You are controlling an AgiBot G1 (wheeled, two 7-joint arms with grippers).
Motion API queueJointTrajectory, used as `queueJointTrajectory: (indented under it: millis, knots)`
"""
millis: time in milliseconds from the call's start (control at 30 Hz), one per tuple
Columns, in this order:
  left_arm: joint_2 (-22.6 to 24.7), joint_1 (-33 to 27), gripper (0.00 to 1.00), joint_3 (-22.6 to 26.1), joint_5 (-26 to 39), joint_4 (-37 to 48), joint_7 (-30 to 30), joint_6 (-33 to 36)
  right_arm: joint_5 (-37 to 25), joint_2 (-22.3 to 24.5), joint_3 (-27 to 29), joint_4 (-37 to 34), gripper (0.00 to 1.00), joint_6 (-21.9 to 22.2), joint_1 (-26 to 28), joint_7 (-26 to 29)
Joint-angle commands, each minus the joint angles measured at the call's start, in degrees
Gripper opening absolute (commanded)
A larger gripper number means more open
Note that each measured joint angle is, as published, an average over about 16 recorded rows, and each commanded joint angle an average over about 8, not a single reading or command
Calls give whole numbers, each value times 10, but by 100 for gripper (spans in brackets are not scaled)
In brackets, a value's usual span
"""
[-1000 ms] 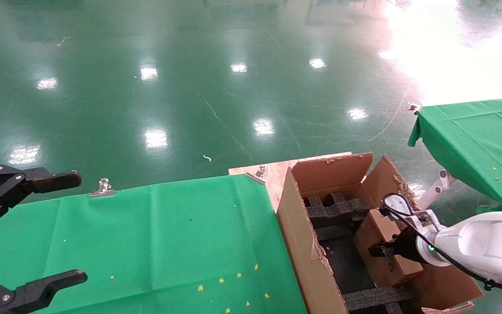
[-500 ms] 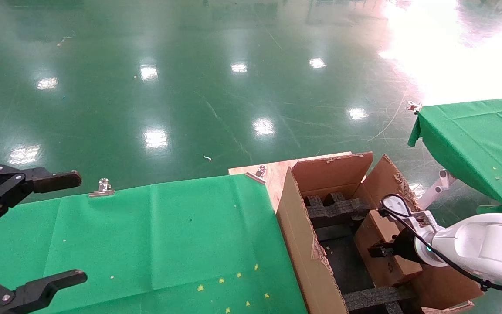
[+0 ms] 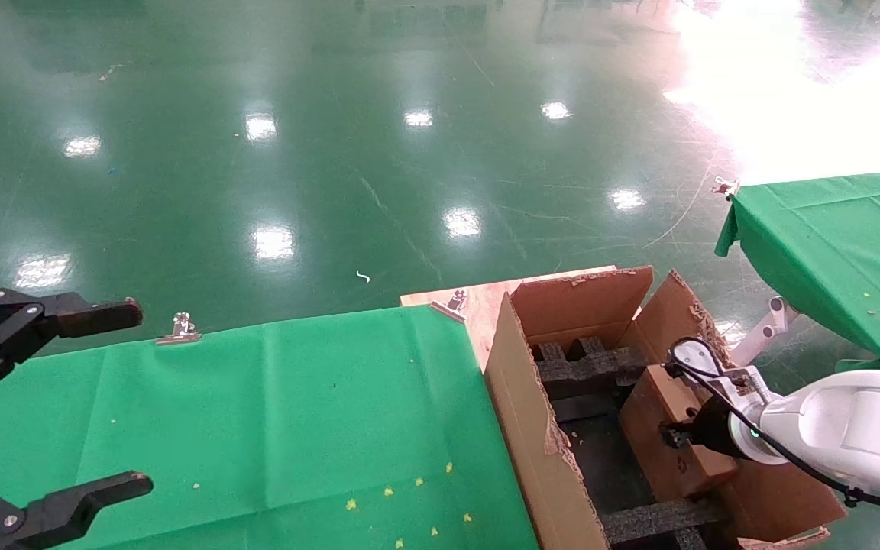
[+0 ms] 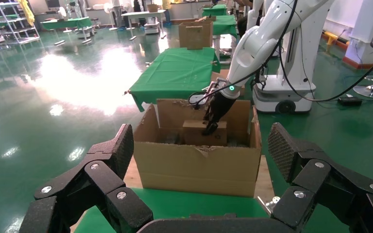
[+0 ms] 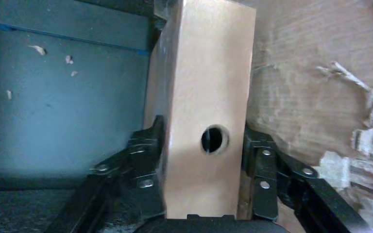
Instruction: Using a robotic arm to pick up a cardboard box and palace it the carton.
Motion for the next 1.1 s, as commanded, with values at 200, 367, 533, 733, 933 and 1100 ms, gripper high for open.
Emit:
queueJointTrajectory:
  millis: [200,367,533,733,933,1100]
  knots:
    - [0,0,100,0,0,0,0,0,-5,7,2,6,100,-3,10,-4]
    - [0,0,100,0,0,0,0,0,-10,16,11,14,100,-1,30,-4]
    - [0,0,100,1,0,0,0,0,-15,25,29,27,100,11,66,-8]
    - [0,0,100,1,0,0,0,0,-13,27,53,39,100,75,112,-36]
    - [0,0,100,1,-1,0,0,0,32,21,52,45,100,186,147,-74]
    - [0,0,100,1,-1,0,0,0,77,8,30,48,100,279,169,-86]
